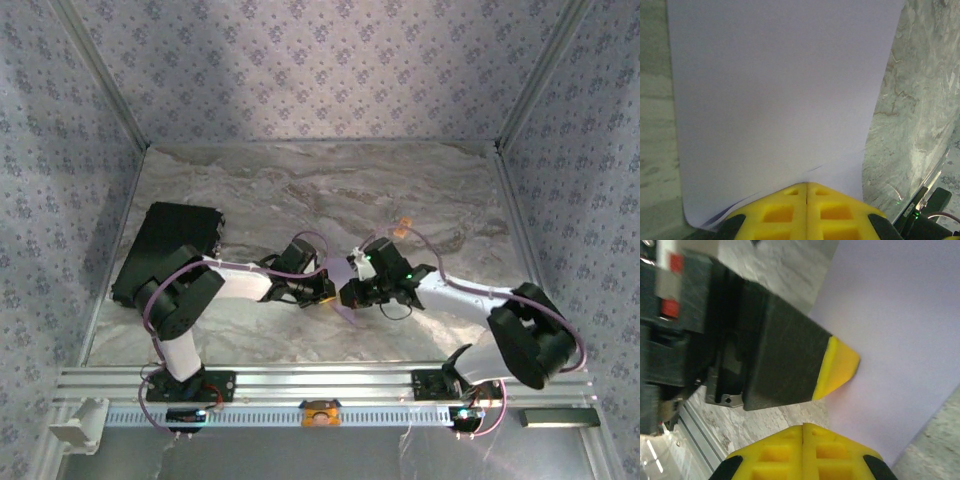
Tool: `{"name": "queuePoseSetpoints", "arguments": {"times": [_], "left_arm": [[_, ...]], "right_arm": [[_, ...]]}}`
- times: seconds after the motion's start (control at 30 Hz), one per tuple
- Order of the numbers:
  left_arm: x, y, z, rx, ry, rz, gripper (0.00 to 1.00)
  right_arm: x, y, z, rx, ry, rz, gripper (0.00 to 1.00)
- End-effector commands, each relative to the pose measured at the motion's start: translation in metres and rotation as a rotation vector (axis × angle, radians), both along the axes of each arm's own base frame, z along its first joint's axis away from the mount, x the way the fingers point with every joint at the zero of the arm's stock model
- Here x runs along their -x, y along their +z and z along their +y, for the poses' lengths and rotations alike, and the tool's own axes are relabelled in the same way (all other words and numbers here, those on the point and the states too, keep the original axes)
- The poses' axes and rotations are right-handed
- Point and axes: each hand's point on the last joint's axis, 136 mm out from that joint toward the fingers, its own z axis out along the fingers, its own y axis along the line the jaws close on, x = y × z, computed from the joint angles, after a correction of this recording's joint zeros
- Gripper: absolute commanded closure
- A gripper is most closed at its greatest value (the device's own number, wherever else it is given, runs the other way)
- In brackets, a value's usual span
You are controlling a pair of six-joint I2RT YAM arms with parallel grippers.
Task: Fold a paper plane with a square sheet of paper (pick it up from the middle)
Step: Third fold the triangle at the center of the table.
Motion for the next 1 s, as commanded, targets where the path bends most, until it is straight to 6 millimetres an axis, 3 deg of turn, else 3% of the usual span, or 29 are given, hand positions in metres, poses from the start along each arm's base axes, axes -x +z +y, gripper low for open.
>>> {"name": "queuePoseSetpoints", "arguments": {"times": [0.0,0.27,0.43,0.83,0.97], "left_arm": [[0.010,-0.022,0.013,-0.075,-0.010,0.043,1.00],[0.010,-0.021,0.012,-0.074,-0.011,0.041,1.00],[0.009,-0.021,0.013,-0.075,-0.009,0.039,1.00],[0.009,-0.022,0.015,-0.079,-0.005,0.045,1.00],[0.008,-0.022,0.015,-0.079,-0.006,0.043,1.00]], "right_arm": [[0.007,-0.001,0.012,0.012,0.038,0.047,0.97],[0.010,-0.024,0.022,0.081,0.067,0.084,0.98],[0.012,-0.041,0.013,0.134,0.050,0.100,0.98],[0.026,-0.046,0.001,0.098,0.029,0.142,0.97],[0.026,-0.037,0.004,0.065,0.022,0.134,0.96]]}}
